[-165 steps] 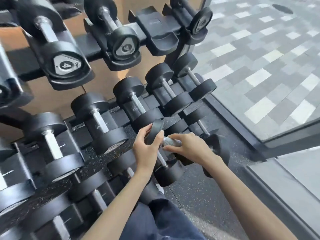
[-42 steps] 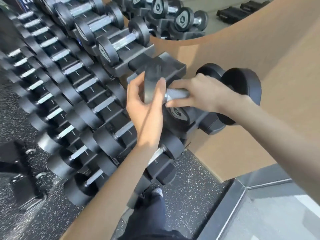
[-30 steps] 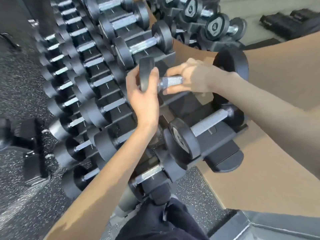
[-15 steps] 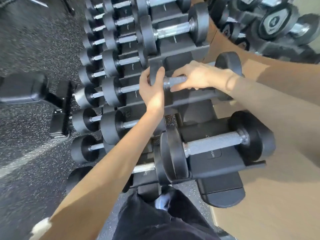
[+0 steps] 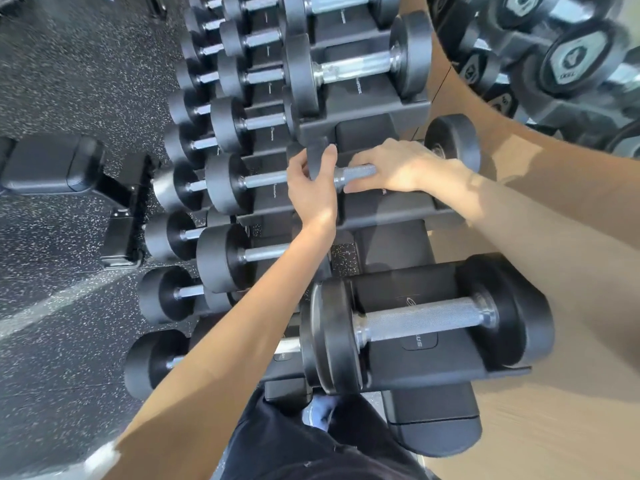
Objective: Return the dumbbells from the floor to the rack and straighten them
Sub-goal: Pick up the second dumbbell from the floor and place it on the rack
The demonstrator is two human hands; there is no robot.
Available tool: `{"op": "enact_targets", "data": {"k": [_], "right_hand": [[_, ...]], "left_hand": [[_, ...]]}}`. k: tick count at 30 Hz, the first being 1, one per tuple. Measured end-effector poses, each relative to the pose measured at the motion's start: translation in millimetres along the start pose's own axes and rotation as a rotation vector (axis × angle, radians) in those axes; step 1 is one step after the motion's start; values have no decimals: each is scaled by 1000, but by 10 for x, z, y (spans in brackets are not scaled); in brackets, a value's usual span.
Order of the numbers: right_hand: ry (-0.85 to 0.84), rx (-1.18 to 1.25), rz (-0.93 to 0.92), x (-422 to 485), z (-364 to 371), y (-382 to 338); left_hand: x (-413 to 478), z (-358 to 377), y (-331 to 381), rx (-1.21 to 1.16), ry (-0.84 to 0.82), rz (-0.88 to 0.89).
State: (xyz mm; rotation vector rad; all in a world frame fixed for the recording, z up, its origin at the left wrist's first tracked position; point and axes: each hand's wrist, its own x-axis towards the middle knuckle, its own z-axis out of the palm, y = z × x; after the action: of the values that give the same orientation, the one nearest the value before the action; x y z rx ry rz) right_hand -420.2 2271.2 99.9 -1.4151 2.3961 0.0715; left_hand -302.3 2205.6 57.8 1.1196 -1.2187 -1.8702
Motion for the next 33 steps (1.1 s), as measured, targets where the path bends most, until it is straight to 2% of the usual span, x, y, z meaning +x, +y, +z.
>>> {"op": "enact_targets", "data": {"k": [4,11,17,20,22,27,30,33], "right_hand": [[24,-32,24,31,28,9],[61,-165,81,-8,36,-91],[180,-127,172,-266,77,-230],[295,-41,232,-501,89,-381],[406,-120,252,-682,71,-521],[694,-160,317,-1282,29,-963],[840,-140,355,-1619,176,-1280],[863,-75,459,-1968,449,-1590]], "left_hand": [[86,5,18,51,-12,26],[247,-212,27,207,-206,114],[289,-581,61,350,-444,364],[298,-825,139,445,-592,487],[308,-988,227,519,-677,598],[236,-1399,471,723,-771,934],[127,-1655,528,797,-826,1018],[-20,-1936,482,847,-912,1038]]}}
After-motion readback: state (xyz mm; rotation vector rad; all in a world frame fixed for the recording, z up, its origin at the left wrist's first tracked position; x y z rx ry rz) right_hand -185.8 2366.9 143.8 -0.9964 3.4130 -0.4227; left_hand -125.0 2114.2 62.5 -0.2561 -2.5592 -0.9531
